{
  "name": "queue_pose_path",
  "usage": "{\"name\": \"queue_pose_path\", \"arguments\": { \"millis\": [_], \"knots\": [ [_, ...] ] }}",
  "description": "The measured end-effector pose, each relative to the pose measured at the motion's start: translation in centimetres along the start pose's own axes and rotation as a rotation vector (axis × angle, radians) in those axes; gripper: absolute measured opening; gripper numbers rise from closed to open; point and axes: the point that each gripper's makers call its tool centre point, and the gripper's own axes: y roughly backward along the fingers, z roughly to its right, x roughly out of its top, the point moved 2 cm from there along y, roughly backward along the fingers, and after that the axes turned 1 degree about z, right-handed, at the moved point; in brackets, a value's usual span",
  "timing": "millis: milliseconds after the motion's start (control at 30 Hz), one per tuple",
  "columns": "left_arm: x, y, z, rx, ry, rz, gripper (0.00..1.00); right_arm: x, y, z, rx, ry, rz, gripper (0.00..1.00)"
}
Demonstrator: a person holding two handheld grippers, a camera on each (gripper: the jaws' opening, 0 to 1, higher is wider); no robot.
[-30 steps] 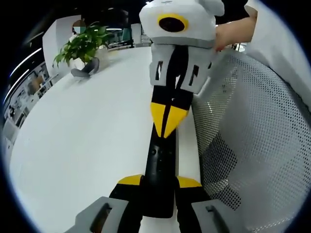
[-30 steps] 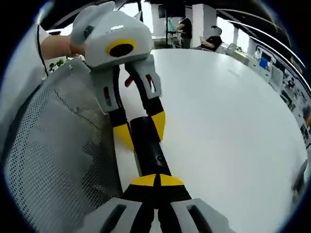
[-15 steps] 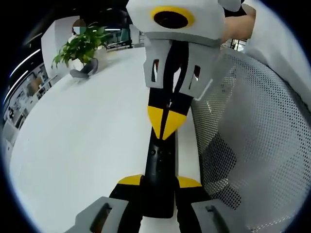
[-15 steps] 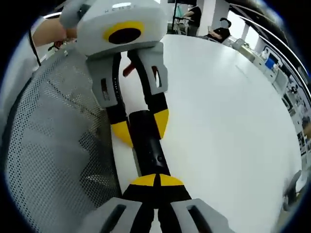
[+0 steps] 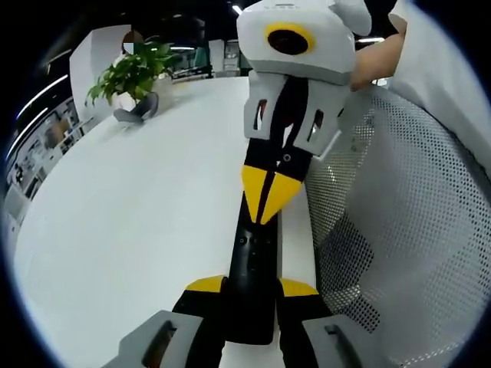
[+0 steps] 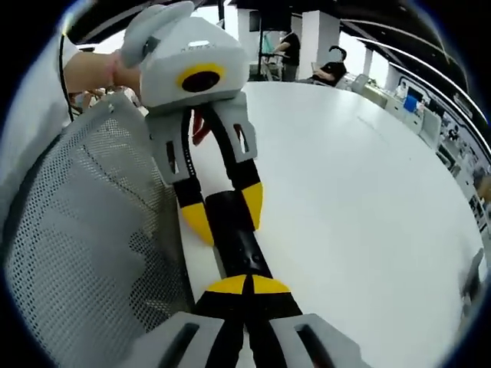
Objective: Press the specified remote control buttons in sequence, fully releasing each button before pressing the next.
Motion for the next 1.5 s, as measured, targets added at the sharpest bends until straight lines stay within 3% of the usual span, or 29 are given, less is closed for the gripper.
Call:
{"name": "queue_pose_path", "arguments": {
  "millis": [300,467,633,800,900,1200,1367,1400,1500],
  "knots": [
    [0.1,0.0,0.0,-0.006,0.002,-0.004,0.24,0.1,-0.4,0.2,0.008,0.071,-0.059,0.0],
    [0.1,0.0,0.0,-0.01,-0.006,-0.011,0.24,0.2,-0.6,0.4,0.011,0.027,-0.083,0.0],
    [0.1,0.1,0.1,-0.004,-0.025,-0.023,0.24,0.0,-0.4,0.4,0.003,-0.003,-0.051,0.0],
    [0.1,0.1,0.1,0.0,-0.008,-0.012,0.24,0.0,-0.3,0.0,-0.012,0.025,-0.034,0.0],
    [0.1,0.1,0.1,-0.001,-0.012,-0.019,0.24,-0.1,-0.2,-0.7,0.037,0.016,-0.026,0.0],
    [0.1,0.1,0.0,0.005,-0.001,-0.009,0.24,0.1,-0.5,-1.0,0.036,0.105,-0.07,0.0],
    [0.2,0.1,0.0,0.006,0.008,-0.009,0.24,0.9,-1.2,-1.6,0.051,0.125,-0.056,0.0],
    [0.2,0.1,0.1,0.003,0.009,-0.009,0.24,0.6,-1.3,-1.8,0.055,0.147,-0.102,0.0],
    [0.2,0.0,0.1,0.004,0.001,-0.015,0.24,0.8,-1.3,-1.8,0.032,0.163,-0.105,0.0]
  ]
}}
